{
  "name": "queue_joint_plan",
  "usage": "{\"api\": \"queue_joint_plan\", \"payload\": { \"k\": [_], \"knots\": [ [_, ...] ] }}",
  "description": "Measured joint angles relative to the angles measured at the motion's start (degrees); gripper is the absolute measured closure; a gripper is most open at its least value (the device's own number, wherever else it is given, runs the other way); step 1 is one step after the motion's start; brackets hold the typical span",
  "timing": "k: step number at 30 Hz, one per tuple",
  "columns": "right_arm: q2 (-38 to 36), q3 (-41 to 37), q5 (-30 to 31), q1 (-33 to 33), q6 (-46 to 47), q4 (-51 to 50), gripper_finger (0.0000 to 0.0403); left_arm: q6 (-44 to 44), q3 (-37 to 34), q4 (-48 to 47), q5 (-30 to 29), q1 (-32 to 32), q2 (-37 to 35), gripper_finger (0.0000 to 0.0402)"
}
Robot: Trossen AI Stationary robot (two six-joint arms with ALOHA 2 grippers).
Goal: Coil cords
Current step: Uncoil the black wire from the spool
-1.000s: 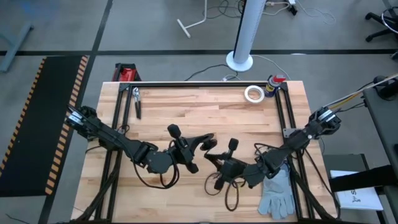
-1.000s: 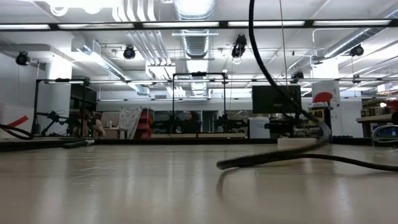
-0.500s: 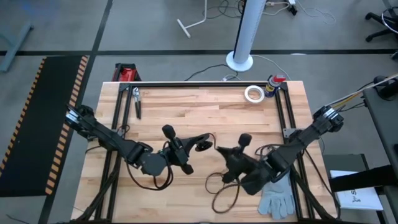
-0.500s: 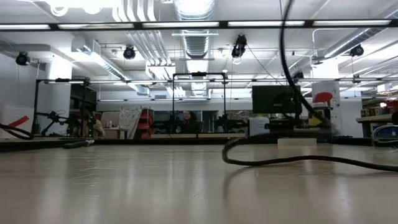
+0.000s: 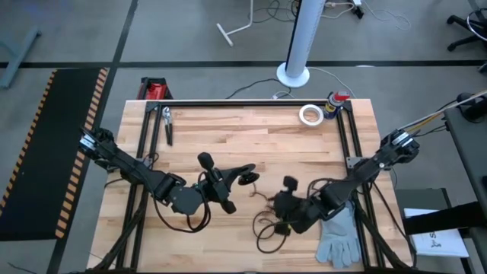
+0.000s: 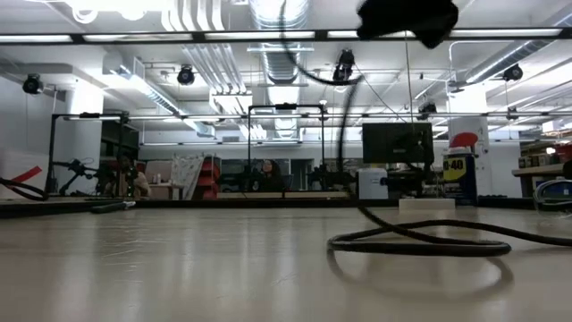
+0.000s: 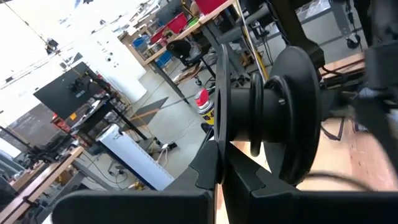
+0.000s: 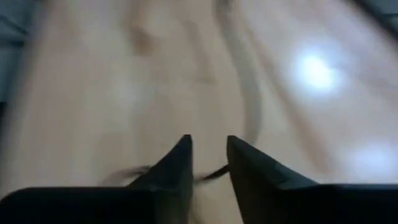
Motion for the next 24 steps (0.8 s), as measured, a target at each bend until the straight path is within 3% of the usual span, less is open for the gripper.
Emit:
{"api": "queue_joint_plan", "payload": {
  "k": [3,5,7,9,15,20,24],
  "knots": [
    [0.0,-3.15,-8.06,-0.28,-3.05,11.7,0.0271,-1.66,-0.17,-1.05,0.03,0.0,0.0,0.0402],
    [-0.05,-3.67,-11.99,-0.43,-3.67,13.4,0.0253,-2.49,-0.23,-1.44,0.04,0.0,0.09,0.0402],
    [-0.88,-3.69,-12.19,-0.4,-3.73,11.11,0.024,-2.93,-0.29,-1.55,0.04,0.0,0.11,0.0402],
    [-1.95,-2.41,-8.34,-0.4,-3.95,7.69,0.0232,-3.32,-0.39,-1.61,0.04,0.0,0.11,0.0401],
    [-2.57,4.0,14.71,1.38,-15.02,6.94,0.0229,-3.92,-0.54,-1.75,0.07,0.49,0.11,0.0402],
    [-0.67,7.67,17.29,-0.76,-25.53,11.97,0.0231,-4.34,-0.56,-1.4,0.07,0.7,0.13,0.0402],
    [0.94,8.99,17.13,-3.43,-28.51,12.87,0.0234,-4.55,-0.58,-1.4,0.07,0.72,0.15,0.0402]
  ]
}}
